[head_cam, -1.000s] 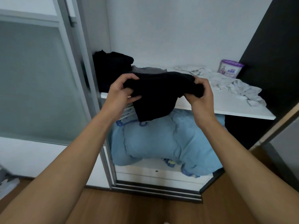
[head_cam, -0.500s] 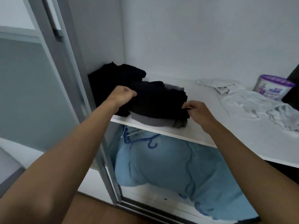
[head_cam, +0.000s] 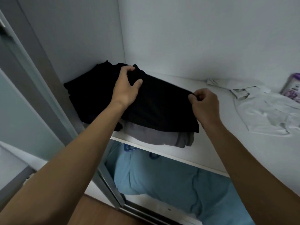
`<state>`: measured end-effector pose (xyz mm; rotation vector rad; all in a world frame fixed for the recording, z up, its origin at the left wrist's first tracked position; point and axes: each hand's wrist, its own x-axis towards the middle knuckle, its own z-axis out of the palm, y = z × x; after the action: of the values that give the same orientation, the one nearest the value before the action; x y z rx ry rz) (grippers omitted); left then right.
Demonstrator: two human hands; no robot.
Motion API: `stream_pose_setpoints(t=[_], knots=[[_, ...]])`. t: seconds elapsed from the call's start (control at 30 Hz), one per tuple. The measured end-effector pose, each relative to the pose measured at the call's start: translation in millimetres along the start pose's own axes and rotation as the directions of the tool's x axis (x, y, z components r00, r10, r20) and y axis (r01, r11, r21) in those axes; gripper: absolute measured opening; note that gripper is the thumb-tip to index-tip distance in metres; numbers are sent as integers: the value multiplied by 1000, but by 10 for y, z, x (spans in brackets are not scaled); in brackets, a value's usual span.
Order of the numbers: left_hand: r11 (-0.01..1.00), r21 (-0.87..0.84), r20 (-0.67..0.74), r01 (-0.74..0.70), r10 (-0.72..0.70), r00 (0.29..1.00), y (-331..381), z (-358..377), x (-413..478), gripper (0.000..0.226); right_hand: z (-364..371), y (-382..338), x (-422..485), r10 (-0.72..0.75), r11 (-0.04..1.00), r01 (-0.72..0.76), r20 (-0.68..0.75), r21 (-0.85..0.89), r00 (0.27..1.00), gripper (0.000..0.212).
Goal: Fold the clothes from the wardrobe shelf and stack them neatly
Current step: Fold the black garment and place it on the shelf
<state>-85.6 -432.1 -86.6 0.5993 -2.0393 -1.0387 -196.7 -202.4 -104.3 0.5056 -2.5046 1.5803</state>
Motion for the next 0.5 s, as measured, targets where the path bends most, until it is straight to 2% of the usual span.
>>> stream_pose_setpoints(t=[0.03, 0.1, 0.17, 0.23, 0.3, 0.4, 0.47, 0.5], knots=[[1000, 20, 3, 0, 0, 1000, -2, 23, 45, 39, 2, -25, 52, -9, 1000, 10, -47, 27, 999, 10], [987, 145, 94, 65, -79, 992, -55, 76, 51, 41, 69, -46, 98, -9, 1000, 9, -60, 0, 998, 8], [948, 300, 156, 110, -163, 974, -141, 127, -17, 43, 170, -3, 81, 30, 991, -24, 42, -128, 999, 12], [922, 379, 163, 74, -145, 976, -160, 141, -92, 43, 194, 27, 47, 95, 974, -70, 106, -214, 990, 16], [900, 437, 175, 2, -88, 981, -136, 142, -100, 43, 135, -34, 37, 83, 961, -58, 79, -272, 993, 19], [772, 609, 168, -179, 95, 981, -76, 140, -82, 50, 107, -256, -11, -74, 925, 72, 8, -372, 997, 31], [741, 569, 219, -357, 282, 934, -58, 179, -105, 47, 226, -382, -115, -146, 909, 157, 58, -386, 988, 41], [743, 512, 282, -431, 329, 901, -71, 215, -128, 43, 316, -398, -185, -135, 900, 169, 111, -402, 985, 45]])
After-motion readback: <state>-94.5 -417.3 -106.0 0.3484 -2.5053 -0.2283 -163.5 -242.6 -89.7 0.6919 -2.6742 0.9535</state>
